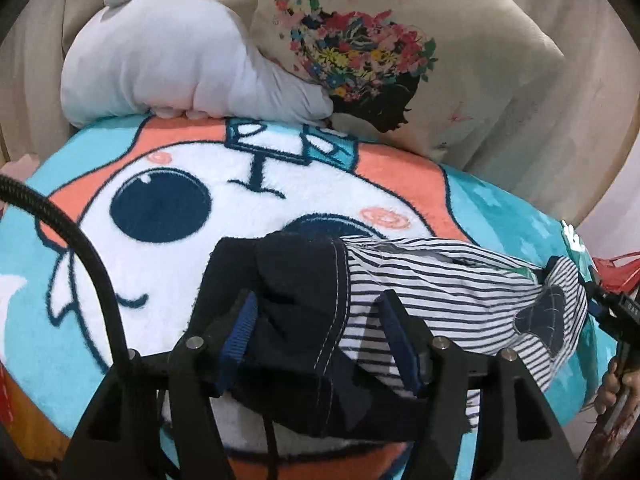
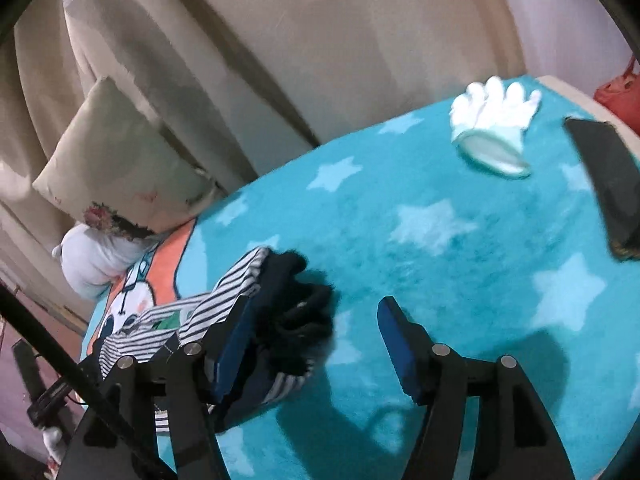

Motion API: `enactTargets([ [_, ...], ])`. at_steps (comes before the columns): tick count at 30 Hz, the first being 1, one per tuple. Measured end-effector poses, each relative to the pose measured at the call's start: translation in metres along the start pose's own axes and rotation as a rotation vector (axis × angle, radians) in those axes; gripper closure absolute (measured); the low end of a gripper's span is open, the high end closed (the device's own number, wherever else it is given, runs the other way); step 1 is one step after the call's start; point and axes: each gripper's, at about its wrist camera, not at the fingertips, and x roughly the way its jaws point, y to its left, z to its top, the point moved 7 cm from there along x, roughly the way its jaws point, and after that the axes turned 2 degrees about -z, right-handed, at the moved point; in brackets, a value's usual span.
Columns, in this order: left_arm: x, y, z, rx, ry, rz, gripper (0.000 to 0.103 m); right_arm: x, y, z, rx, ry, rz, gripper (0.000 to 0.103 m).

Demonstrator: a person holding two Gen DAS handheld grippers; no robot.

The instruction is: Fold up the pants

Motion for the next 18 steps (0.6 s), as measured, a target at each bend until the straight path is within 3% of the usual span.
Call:
enactTargets([
  [1,0.000,-0.001,0.000,0.007,-0.003,0.009,0.041,0.005,0.005,-0.002,-0.013,0.005,0.001,0.035],
  [2,0.000,-0.002,0.000,0.017,-0.001,0.019,0.041,0.011,0.011,-0.003,-0.038,0.007,-0.008,0.047],
  [3,0.001,-0.004,0.000,0.029,-0.002,0.029,0.041,0.012,0.015,-0.005,-0.055,0.012,-0.005,0.081],
  [4,0.001,-0.004,-0.001,0.036,-0.002,0.034,0.041,0.015,0.020,-0.007,-0.077,0.029,0.007,0.090],
  [9,0.003,-0.004,-0.001,0.045,-0.012,0.035,0.040,0.002,0.020,-0.009,-0.127,-0.002,-0.068,0.094],
  [13,0.005,-0.004,-0.003,0.056,-0.014,0.045,0.039,-0.011,-0.014,-0.010,-0.095,-0.010,-0.187,0.094],
  [16,0.007,-0.007,-0.004,0.067,-0.018,0.053,0.034,-0.024,-0.035,-0.007,-0.025,-0.029,-0.180,0.093],
  [17,0.008,-0.008,-0.004,0.068,-0.019,0.055,0.032,-0.029,-0.036,-0.003,0.007,-0.051,-0.118,0.089],
  [18,0.008,-0.008,-0.003,0.066,-0.021,0.057,0.030,-0.031,-0.034,-0.001,0.028,-0.056,-0.074,0.072],
])
